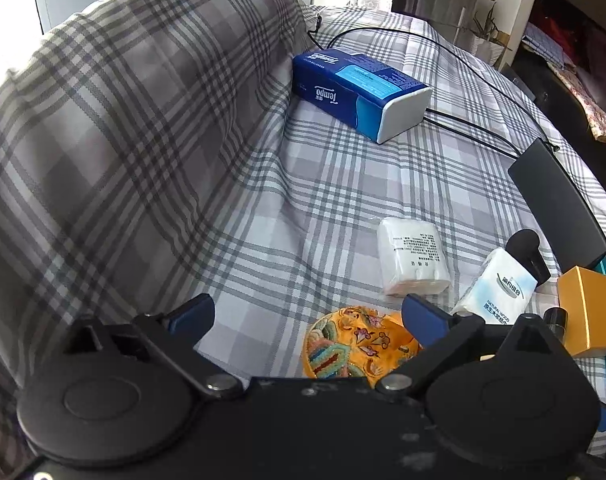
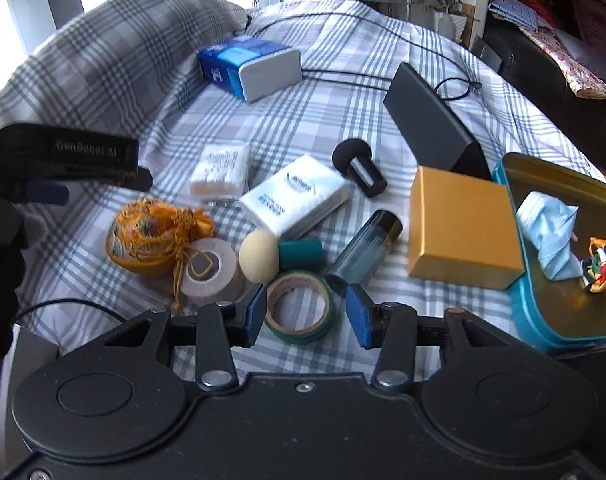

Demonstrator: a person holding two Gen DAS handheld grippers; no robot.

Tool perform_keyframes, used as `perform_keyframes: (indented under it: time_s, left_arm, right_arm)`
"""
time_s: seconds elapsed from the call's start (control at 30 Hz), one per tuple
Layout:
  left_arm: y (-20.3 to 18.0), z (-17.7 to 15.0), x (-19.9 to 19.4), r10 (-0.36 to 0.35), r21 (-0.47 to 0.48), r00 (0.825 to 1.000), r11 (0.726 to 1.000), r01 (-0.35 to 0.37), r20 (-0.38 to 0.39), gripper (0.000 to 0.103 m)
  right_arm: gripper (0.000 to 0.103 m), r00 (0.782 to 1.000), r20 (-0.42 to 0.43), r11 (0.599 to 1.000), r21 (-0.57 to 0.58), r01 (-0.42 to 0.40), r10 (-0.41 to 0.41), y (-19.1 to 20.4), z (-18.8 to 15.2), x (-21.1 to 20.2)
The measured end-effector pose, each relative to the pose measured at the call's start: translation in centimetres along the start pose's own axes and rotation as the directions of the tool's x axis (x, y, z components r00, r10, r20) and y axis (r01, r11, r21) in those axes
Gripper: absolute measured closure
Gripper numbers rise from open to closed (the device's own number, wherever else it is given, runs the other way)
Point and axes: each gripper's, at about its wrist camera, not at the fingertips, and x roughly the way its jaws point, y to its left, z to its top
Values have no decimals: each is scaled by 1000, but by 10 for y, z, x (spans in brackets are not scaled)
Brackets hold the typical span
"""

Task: Organize soft objects
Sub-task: 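Grasp the green tape roll with the right gripper while the left gripper grasps the yellow pouch, then lift the yellow pouch with the left gripper while the right gripper holds the green tape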

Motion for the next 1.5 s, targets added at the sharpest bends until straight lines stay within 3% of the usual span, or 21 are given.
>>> perform_keyframes:
  time_s: [0.17, 0.4, 0.73, 1.13, 1.5]
  left_arm:
    - [-1, -1, 1, 36, 15, 999, 999, -37, 38, 0]
    - [4, -1, 14, 33, 19, 999, 999, -32, -43, 0]
    - [15, 1, 14, 6, -53, 998, 999, -10, -62, 1]
    - [10, 0, 17, -1, -28, 997, 1000, -1, -81, 1]
    - [8, 0, 19, -3, -18, 995, 1000, 1, -95, 1]
  right_arm:
    - [57, 999, -41, 999, 10, 30, -30, 8, -2, 14]
    - [54, 999, -27, 999, -2, 45, -45, 16, -2, 22]
    - [53, 998, -66, 1000, 2, 20, -20, 20, -2, 28]
    - [50, 998, -63, 998, 59, 35, -31, 21, 0, 38]
    - [54, 997, -68, 999, 4, 44, -44, 25, -3, 37]
